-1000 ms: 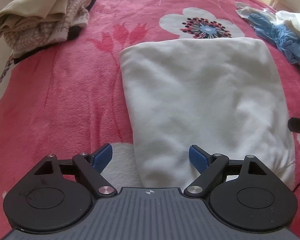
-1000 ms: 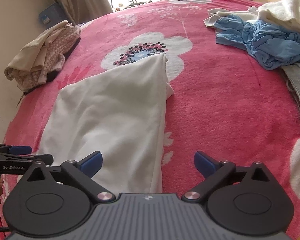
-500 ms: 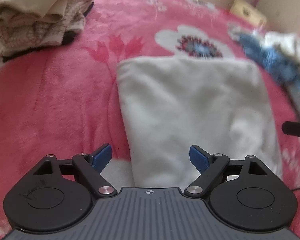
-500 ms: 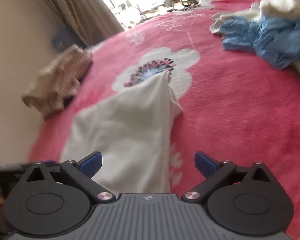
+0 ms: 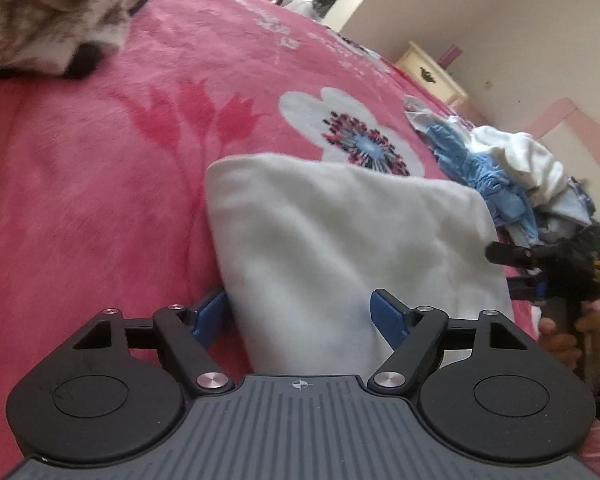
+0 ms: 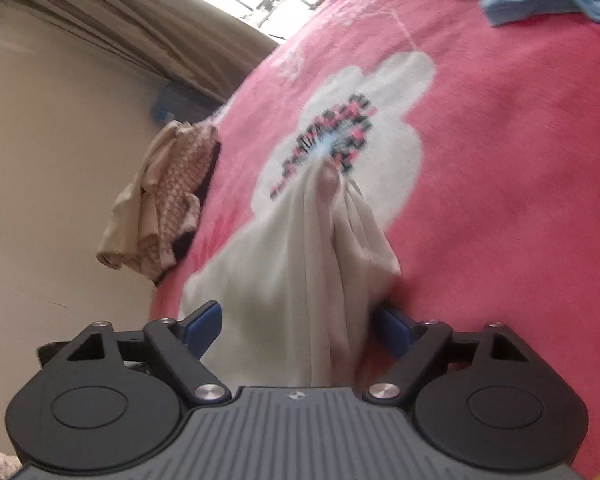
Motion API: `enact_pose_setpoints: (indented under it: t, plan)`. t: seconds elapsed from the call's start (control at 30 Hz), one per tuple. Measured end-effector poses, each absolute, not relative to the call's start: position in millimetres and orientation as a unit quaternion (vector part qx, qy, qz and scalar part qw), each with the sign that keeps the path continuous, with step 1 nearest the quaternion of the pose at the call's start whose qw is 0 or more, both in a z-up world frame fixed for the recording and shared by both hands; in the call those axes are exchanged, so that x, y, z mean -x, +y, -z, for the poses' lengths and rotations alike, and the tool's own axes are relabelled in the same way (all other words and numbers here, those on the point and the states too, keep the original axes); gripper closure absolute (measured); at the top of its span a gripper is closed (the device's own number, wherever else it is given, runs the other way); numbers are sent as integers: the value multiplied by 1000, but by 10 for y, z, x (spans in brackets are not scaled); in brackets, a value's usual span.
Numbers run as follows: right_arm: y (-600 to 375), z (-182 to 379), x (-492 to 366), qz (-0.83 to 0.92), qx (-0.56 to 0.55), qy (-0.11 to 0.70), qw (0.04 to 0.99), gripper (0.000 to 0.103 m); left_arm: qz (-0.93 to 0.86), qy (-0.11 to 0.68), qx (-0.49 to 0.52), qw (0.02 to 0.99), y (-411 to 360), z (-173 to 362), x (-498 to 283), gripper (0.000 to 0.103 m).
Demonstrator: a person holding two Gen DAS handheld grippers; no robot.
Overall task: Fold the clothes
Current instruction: 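Grasp the folded sweatshirt end with the right tool while the left tool grasps beside it, then lift the folded sweatshirt with both tools and carry it toward the clothes stack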
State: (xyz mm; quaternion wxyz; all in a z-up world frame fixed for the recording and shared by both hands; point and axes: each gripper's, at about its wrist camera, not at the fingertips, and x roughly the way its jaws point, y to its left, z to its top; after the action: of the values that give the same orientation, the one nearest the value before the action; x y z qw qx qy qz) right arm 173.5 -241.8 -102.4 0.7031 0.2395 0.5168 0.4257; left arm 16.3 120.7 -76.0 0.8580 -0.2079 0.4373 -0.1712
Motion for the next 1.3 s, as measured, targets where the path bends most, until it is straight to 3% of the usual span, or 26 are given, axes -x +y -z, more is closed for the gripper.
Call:
enact_pose_setpoints:
  t: [0.2, 0.27, 0.4, 0.57, 0.67, 0.87, 1.3]
  plan:
    - [-2266, 1140, -1966, -466, -256, 510, 676, 20, 199, 422, 220, 857, 1233, 875, -417, 28]
    - [-2274, 1131, -1907, -494, -242, 508, 663, 25, 206, 417, 222, 857, 1243, 884, -397, 28]
    - [-2251, 1165, -1901, -516, -236, 514, 643, 30, 227, 423, 229, 847, 1322, 879, -302, 38]
    - [-2099, 1243, -2045, -511, -255, 521, 635, 55, 219, 423, 254, 842, 1356, 938, -460, 47]
    - [-2091, 1159, -1959, -517, -253, 503, 644, 63, 204, 413, 242, 854, 1276, 915, -489, 59]
    - [-2127, 704, -1655, -551, -233, 443, 668, 66, 203, 391, 234, 867, 1238, 741, -350, 83]
    - [-1845, -471, -978, -633, -173, 313, 686, 66, 186, 282, 241, 910, 1474, -185, 357, 87]
